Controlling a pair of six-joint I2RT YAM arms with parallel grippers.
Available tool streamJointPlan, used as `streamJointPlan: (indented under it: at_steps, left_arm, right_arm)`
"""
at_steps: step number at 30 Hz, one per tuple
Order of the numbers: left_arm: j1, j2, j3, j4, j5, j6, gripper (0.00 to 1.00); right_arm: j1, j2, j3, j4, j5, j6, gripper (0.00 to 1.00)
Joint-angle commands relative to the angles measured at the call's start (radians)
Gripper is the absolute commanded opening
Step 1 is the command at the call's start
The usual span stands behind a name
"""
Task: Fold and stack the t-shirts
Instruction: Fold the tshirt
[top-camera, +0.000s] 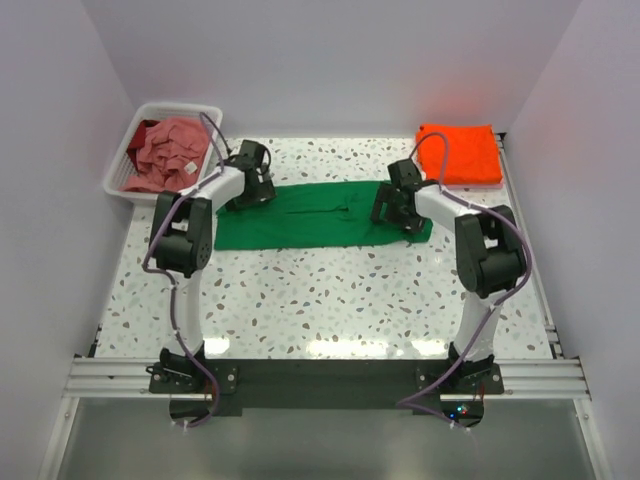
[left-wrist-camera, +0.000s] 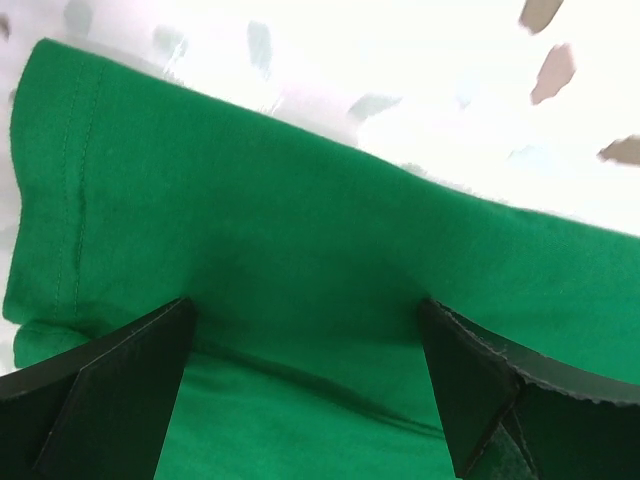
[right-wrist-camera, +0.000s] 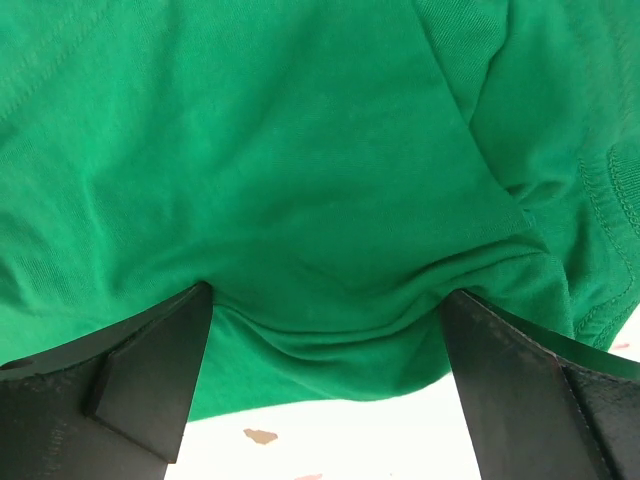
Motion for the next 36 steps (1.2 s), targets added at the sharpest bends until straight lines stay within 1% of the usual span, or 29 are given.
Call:
streamJointPlan:
  at_steps: [1,3,4,5,6,8,9,10,12,13,15,16,21,22,24,25,27,28,32,36]
  left_arm:
    - [0.002,-0.077,-0.183,-0.068,0.030,-0.059,1.00]
    - [0.000,-0.139,-0.283,-0.045,0.043,-0.081,1.00]
    - [0.000,-0.201,-0.384,-0.033,0.071,-0.089,1.00]
    - [-0.004,-0.231,-0.432,-0.019,0.085,-0.095,1.00]
    - [-0.007,-0.287,-0.515,-0.019,0.115,-0.101,1.00]
    - [-0.027,-0.346,-0.593,-0.022,0.146,-0.133,1.00]
    - [-0.036,-0.405,-0.665,-0.022,0.180,-0.150,1.00]
    - [-0.062,-0.438,-0.699,-0.019,0.195,-0.181,1.00]
    - [-0.091,-0.532,-0.765,-0.002,0.223,-0.224,1.00]
    - [-0.117,-0.562,-0.822,0.006,0.272,-0.250,1.00]
    - [-0.142,-0.634,-0.888,0.015,0.327,-0.296,1.00]
    - [-0.165,-0.659,-0.908,0.022,0.347,-0.328,1.00]
    - [-0.266,-0.812,-0.986,0.012,0.379,-0.451,1.00]
    - [-0.301,-0.830,-0.996,0.012,0.386,-0.475,1.00]
    - [-0.338,-0.867,-1.031,0.018,0.384,-0.500,1.00]
    - [-0.367,-0.872,-1.043,0.018,0.387,-0.518,1.00]
    - [-0.398,-0.889,-1.075,0.021,0.396,-0.550,1.00]
    - [-0.430,-0.897,-1.083,0.023,0.396,-0.563,1.00]
    - [-0.501,-0.964,-1.065,-0.017,0.360,-0.600,1.00]
    - [-0.533,-1.064,-0.968,-0.123,0.262,-0.586,1.00]
  right_arm:
    - [-0.006,0.085,0.075,0.009,-0.026,-0.038,0.99]
    - [-0.006,0.118,0.124,0.012,-0.043,-0.061,0.99]
    - [-0.006,0.153,0.144,0.010,-0.059,-0.070,0.99]
    - [-0.004,0.169,0.188,0.009,-0.081,-0.093,0.99]
    - [-0.006,0.183,0.207,0.021,-0.089,-0.104,0.99]
    - [-0.003,0.232,0.276,0.033,-0.128,-0.129,0.99]
    - [-0.004,0.255,0.309,0.021,-0.136,-0.136,0.99]
    - [-0.001,0.295,0.370,0.017,-0.147,-0.149,0.99]
    - [0.002,0.336,0.427,0.001,-0.180,-0.156,0.99]
    - [0.009,0.376,0.478,0.000,-0.193,-0.167,0.98]
    - [0.025,0.410,0.529,-0.028,-0.216,-0.179,0.99]
    - [0.043,0.428,0.573,-0.037,-0.221,-0.191,0.99]
    - [0.109,0.537,0.688,-0.063,-0.222,-0.193,0.99]
    - [0.127,0.554,0.737,-0.066,-0.219,-0.182,0.99]
    - [0.141,0.609,0.786,-0.080,-0.219,-0.173,0.99]
    - [0.158,0.629,0.834,-0.088,-0.202,-0.169,0.99]
    - [0.184,0.672,0.877,-0.101,-0.179,-0.167,0.98]
    - [0.192,0.681,0.908,-0.105,-0.169,-0.164,0.99]
    - [0.200,0.711,0.965,-0.106,-0.149,-0.130,0.99]
    - [0.200,0.691,1.035,-0.132,-0.144,-0.138,0.99]
